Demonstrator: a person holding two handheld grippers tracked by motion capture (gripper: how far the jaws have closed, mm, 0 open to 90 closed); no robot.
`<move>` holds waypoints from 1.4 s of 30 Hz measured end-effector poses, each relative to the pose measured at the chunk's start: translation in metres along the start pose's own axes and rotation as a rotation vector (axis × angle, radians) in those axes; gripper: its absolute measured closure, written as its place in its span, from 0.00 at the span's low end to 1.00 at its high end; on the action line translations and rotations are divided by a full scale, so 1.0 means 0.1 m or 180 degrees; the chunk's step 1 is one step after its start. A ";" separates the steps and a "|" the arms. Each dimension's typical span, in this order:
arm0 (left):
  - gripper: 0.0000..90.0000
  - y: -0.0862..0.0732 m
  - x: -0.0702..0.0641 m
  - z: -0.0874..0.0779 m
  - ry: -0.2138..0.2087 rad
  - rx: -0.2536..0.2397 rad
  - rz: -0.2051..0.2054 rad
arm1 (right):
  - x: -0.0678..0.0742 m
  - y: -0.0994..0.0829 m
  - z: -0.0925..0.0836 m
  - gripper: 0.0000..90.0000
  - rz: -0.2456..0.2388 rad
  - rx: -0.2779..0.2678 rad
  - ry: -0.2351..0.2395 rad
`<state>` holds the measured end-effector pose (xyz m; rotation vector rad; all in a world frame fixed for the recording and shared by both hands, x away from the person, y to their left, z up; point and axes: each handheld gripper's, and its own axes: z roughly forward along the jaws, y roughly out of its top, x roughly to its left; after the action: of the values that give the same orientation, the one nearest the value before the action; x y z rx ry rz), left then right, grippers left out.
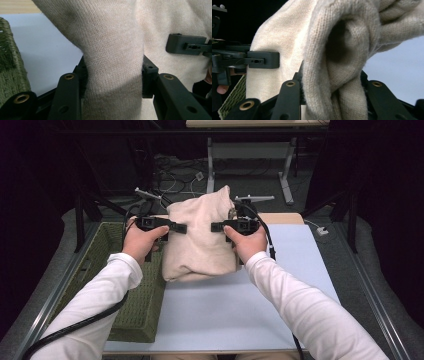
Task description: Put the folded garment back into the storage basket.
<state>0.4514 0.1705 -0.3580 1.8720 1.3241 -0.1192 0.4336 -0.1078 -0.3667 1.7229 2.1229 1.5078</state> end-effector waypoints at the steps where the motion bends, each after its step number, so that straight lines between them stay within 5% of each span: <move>1: 0.62 0.00 0.01 -0.01 0.0000 0.0001 -0.0007 | 0.02 0.00 0.02 0.69 0.0000 0.0008 0.0017; 42: 0.63 -0.13 0.39 -0.60 0.0189 0.0057 -0.0114 | 0.56 -0.05 0.45 0.69 -0.0094 0.0137 0.0175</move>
<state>0.4365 0.2409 -0.3451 1.8802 1.4015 -0.0948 0.4327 -0.0356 -0.3645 1.6744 2.2129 1.5308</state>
